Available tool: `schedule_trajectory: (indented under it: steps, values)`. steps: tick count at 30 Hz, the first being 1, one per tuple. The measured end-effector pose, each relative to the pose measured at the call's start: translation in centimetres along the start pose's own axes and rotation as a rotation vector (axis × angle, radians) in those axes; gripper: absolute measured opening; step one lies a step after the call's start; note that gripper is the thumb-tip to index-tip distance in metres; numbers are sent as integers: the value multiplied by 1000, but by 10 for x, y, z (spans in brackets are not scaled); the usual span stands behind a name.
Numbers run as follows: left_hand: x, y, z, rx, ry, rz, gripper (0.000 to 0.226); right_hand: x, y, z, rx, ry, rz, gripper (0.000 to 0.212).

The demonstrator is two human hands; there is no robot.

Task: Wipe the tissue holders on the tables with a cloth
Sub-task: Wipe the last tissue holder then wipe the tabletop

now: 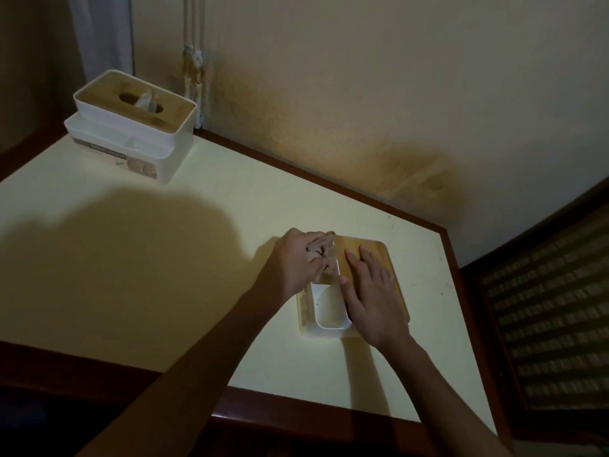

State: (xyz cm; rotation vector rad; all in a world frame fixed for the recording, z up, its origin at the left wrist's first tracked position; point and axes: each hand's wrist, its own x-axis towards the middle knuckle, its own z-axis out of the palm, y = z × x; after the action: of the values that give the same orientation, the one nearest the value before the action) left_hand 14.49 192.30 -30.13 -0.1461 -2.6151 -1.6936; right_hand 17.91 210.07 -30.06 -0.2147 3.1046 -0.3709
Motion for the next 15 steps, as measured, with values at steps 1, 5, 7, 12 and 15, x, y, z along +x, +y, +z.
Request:
schedule_trajectory:
  steps: [1, 5, 7, 12, 15]
  values:
    - [1, 2, 0, 49, -3, 18, 44, 1, 1, 0, 2, 2, -2, 74]
    - [2, 4, 5, 124, 34, 88, 49, 2, 2, 1, 8, 9, 0, 73]
    - [2, 1, 8, 146, 30, 135, 46, 2, 3, 1, 14, 18, 1, 72]
    - [4, -10, 10, 140, 30, 165, 24, 2, 3, 2, 20, 22, 0, 70]
    - [4, -10, 12, 103, 12, 146, 26, 1, 3, 1, 25, 23, 1, 71]
